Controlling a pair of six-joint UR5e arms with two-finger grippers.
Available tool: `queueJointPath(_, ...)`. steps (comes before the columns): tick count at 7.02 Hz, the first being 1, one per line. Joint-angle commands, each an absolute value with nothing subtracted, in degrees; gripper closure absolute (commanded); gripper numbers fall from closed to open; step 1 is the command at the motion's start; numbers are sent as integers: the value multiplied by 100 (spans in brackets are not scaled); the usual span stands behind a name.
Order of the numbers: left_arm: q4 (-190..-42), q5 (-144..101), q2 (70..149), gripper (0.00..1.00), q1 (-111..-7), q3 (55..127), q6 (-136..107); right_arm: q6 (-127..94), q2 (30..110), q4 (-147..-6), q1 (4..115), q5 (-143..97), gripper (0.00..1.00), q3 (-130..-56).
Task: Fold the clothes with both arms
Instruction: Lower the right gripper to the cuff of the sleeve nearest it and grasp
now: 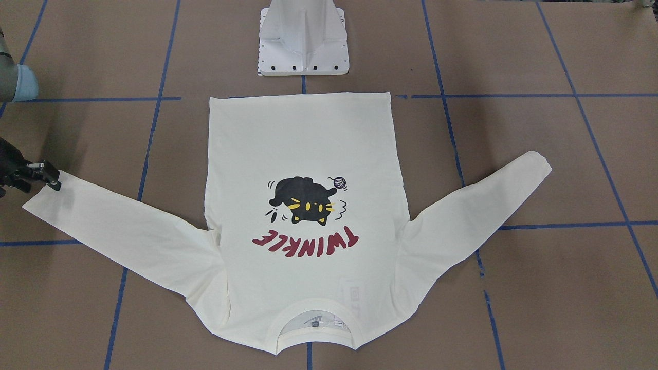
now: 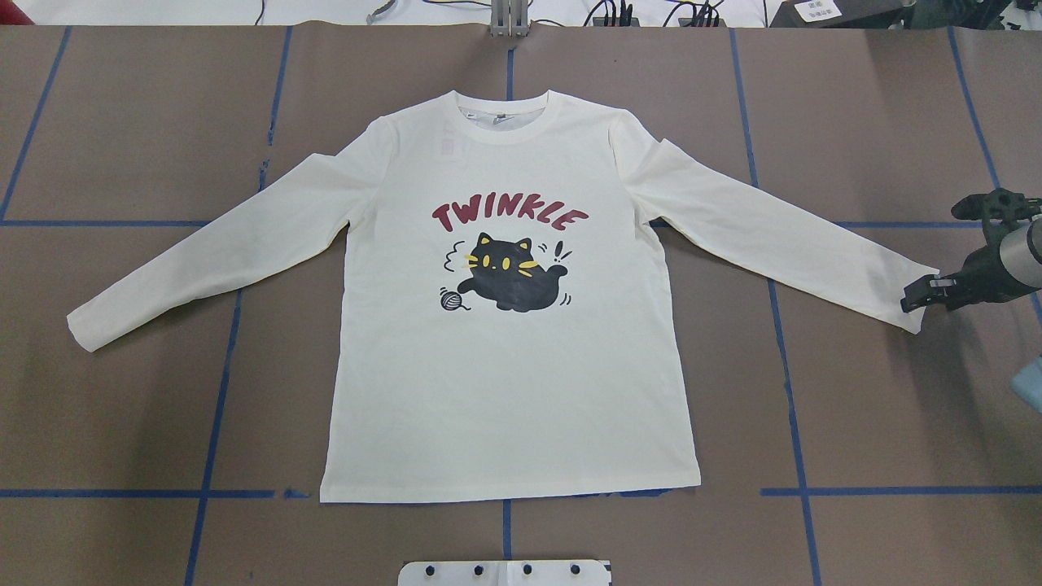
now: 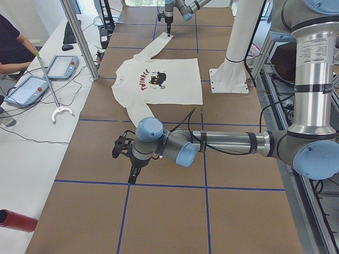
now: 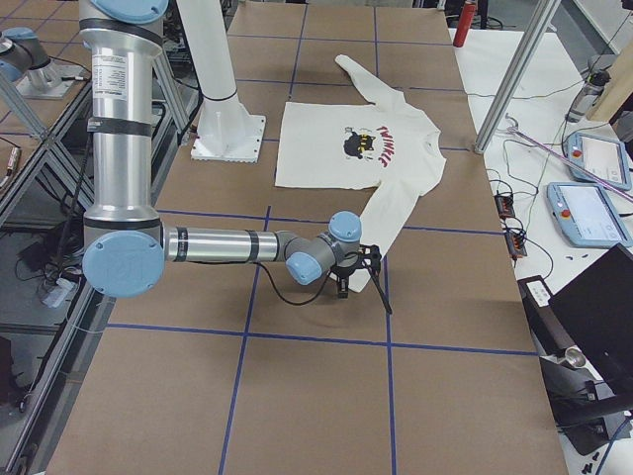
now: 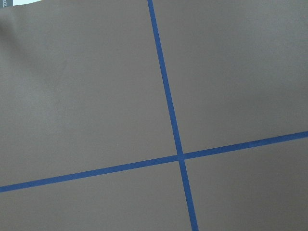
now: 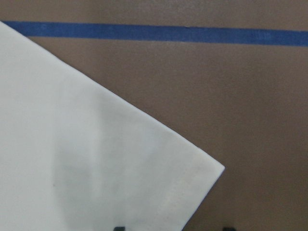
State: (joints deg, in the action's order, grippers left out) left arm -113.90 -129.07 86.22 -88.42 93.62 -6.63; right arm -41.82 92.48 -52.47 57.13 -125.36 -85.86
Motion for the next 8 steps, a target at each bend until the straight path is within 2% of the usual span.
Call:
queueJointPath(1,-11391,-12902,8631,0,-8842,9334,-659,-4175,9220,-5256,5713,-12551,76,-8622)
queueJointPath(4,-11382,-12911,8675,0,-8842,9325,-659,-4175,9158,-5256,5713,-12674,89,-8640)
queueJointPath(5,-11382,-12911,8684,0,-8842,9334,-668,-4175,9123,-5265,5713,-12709,90,-8631)
queueJointPath(6,-11382,-12911,8684,0,-8842,9343,-668,-4175,9097,-5256,5713,-12709,97,-8631)
queueJointPath(8,-11382,-12902,8727,0,-8842,9343,-686,-4184,9201,-5221,5748,-12700,100,-9049)
